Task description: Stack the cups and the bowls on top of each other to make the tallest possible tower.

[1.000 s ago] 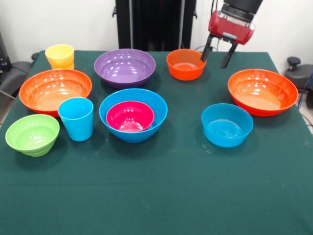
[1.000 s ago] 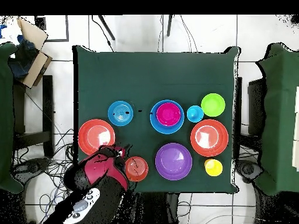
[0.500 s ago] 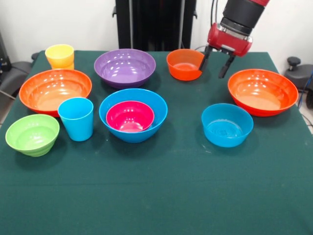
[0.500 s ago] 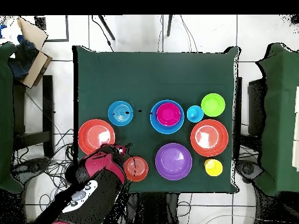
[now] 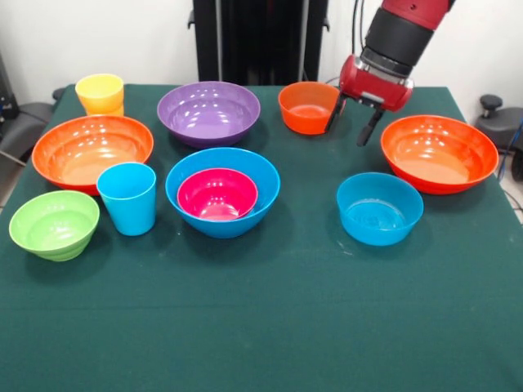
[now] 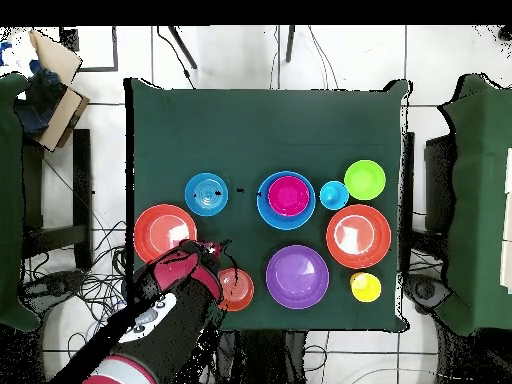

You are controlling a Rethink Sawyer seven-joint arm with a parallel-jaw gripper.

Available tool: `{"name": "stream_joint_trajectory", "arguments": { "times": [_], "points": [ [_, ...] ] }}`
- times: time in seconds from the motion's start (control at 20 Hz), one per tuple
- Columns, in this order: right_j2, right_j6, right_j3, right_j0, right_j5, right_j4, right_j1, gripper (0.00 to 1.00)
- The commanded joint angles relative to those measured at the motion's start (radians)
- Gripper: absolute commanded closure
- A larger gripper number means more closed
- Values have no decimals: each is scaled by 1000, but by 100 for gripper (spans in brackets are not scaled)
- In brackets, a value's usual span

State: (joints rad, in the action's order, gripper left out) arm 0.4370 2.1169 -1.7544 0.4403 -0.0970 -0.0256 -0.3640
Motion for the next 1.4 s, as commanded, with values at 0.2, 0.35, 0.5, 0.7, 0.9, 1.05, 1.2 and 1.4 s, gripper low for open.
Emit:
{"name": "stream_joint_trajectory", "arguments": {
  "times": [0.2, 0.35, 0.5, 0.7, 0.9, 1.05, 1.2, 1.4],
  "points": [
    [-130, 98, 128, -1, 14, 19, 49, 0],
    [-131, 98, 136, -1, 10, 20, 52, 0],
    [-138, 92, 144, -10, 11, 15, 56, 0],
    [-147, 81, 135, -19, -11, 7, 32, 0],
    [-152, 78, 128, -21, -32, 6, 13, 0],
    [-145, 84, 140, -12, -42, 16, 19, 0],
    [-130, 99, 156, 5, -51, 33, 34, 0],
    [-123, 106, 160, 17, -69, 41, 32, 0]
  ]
}}
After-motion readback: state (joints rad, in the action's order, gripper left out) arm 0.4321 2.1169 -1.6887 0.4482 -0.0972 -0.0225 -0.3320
